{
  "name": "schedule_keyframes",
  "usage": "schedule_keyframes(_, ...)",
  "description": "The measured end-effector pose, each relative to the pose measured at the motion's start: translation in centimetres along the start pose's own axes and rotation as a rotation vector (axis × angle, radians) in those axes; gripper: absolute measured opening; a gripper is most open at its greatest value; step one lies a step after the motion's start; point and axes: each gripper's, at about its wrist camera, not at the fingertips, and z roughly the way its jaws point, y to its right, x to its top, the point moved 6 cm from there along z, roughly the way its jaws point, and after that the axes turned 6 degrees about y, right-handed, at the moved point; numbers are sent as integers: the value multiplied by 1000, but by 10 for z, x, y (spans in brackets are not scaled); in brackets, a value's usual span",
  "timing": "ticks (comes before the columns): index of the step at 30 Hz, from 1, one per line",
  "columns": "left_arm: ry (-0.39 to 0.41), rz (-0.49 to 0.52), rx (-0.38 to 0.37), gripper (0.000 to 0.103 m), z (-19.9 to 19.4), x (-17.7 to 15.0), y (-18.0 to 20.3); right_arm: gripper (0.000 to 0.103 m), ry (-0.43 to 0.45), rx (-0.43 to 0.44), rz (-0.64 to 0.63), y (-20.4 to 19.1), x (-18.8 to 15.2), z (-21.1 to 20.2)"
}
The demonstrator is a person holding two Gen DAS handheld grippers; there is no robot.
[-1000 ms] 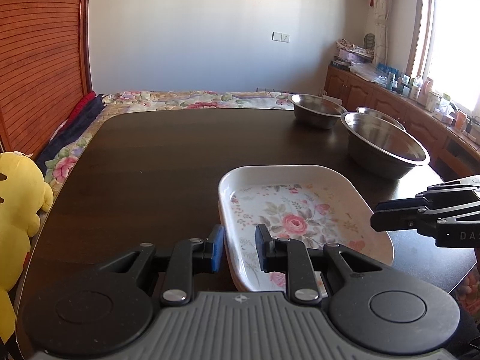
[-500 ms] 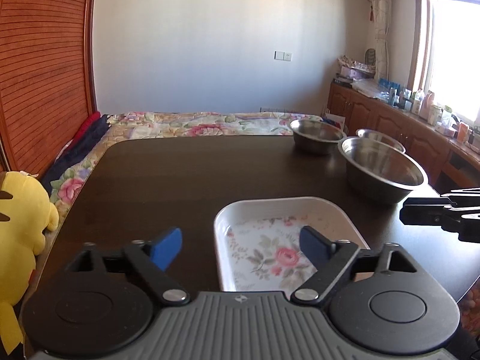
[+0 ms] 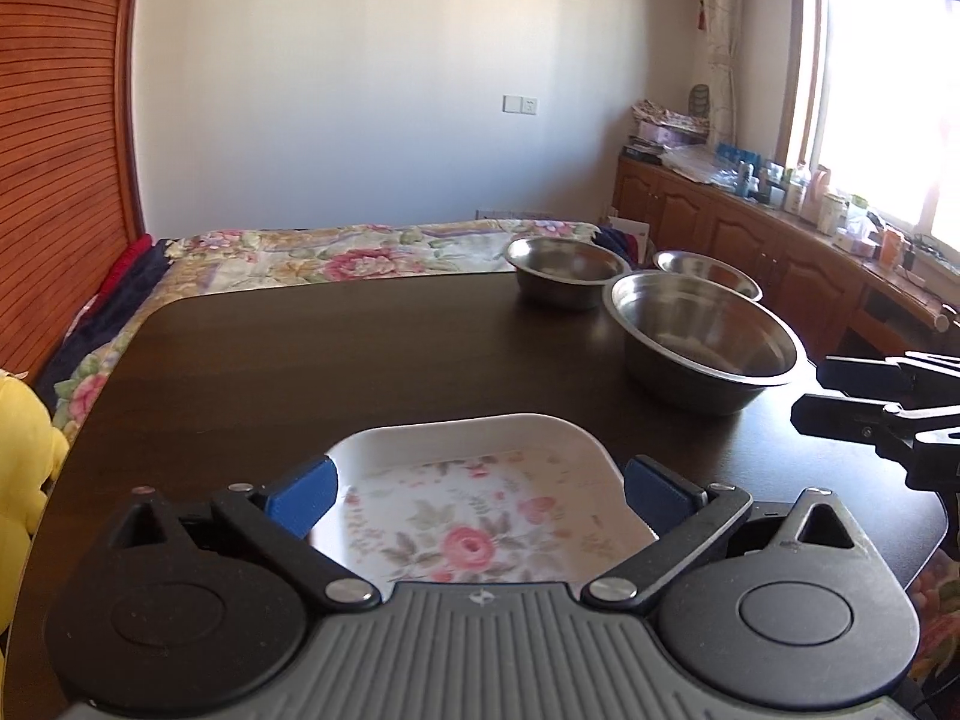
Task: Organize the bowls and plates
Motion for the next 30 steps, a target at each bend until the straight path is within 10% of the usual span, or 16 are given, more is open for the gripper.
schedule_keyframes(30,-1,79,-96,102,25,27,59,64,31,-119,83,75,-1,-7)
